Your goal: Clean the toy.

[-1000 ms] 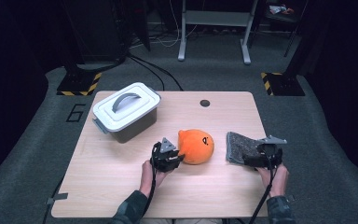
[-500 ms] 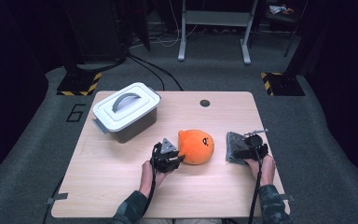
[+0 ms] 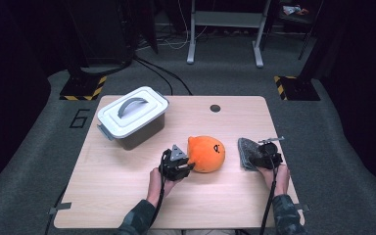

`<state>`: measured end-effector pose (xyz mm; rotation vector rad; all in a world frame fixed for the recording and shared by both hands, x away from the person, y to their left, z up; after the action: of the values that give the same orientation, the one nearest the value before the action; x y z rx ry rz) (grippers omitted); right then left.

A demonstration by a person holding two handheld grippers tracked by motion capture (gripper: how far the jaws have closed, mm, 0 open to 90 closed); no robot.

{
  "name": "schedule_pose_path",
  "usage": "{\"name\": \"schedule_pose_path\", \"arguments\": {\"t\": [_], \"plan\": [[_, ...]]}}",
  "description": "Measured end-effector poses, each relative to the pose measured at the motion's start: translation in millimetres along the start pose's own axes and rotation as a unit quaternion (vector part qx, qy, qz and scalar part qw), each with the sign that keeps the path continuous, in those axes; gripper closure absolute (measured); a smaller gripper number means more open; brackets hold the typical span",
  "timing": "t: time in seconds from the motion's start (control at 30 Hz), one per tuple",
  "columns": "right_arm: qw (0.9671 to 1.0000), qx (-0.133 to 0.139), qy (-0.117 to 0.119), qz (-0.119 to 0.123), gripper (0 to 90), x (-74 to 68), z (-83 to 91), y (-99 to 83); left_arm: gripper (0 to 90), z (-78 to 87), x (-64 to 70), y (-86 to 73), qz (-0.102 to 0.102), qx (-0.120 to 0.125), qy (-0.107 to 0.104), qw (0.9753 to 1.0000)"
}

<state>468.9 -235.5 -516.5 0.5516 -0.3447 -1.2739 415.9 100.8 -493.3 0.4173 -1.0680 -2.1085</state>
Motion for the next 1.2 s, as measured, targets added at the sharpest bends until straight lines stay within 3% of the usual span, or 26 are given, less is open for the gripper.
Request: {"name": "schedule_pose_path", "arguments": {"t": [0.2, 0.4, 0.73, 0.8, 1.0, 1.2], "plan": [[0.9999, 0.015, 0.004, -0.003, 66.3, 2.2, 1.5, -2.2, 67.2, -0.5, 1.9, 0.7, -0.006, 0.001, 0.003, 1.0], [0.9992, 0.035, 0.01, -0.018, 72.0, 5.3, 3.8, -5.2, 67.7, 0.0, 2.3, 1.2, -0.012, -0.002, 0.001, 0.9999], [0.9974, 0.065, 0.017, -0.025, 72.8, 9.0, 17.6, -6.1, 67.7, 0.2, 5.2, 2.7, -0.029, 0.0, 0.01, 0.9995], [0.9968, 0.068, 0.024, -0.035, 72.8, 9.0, 22.9, -6.0, 67.7, -0.2, 5.9, 2.9, -0.029, 0.004, 0.011, 0.9995], [0.9951, 0.086, 0.046, -0.019, 72.8, 7.2, 38.7, 0.3, 68.1, -0.1, 6.5, 3.2, -0.03, 0.006, 0.011, 0.9995], [0.9917, 0.104, 0.075, -0.016, 72.7, -6.3, 58.0, 13.0, 68.3, 0.8, 7.6, 3.9, -0.034, 0.003, 0.01, 0.9994]]}}
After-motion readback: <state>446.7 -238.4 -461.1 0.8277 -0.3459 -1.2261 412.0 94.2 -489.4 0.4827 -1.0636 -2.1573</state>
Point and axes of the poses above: each handheld gripper's, and its own axes: z roughly backward along the jaws, y roughly out of its top, x roughly to its right, the point moved 2 cm from there along -z, roughly forward along the jaws, and after that the axes turned 2 degrees about y, right-handed, at the moved point
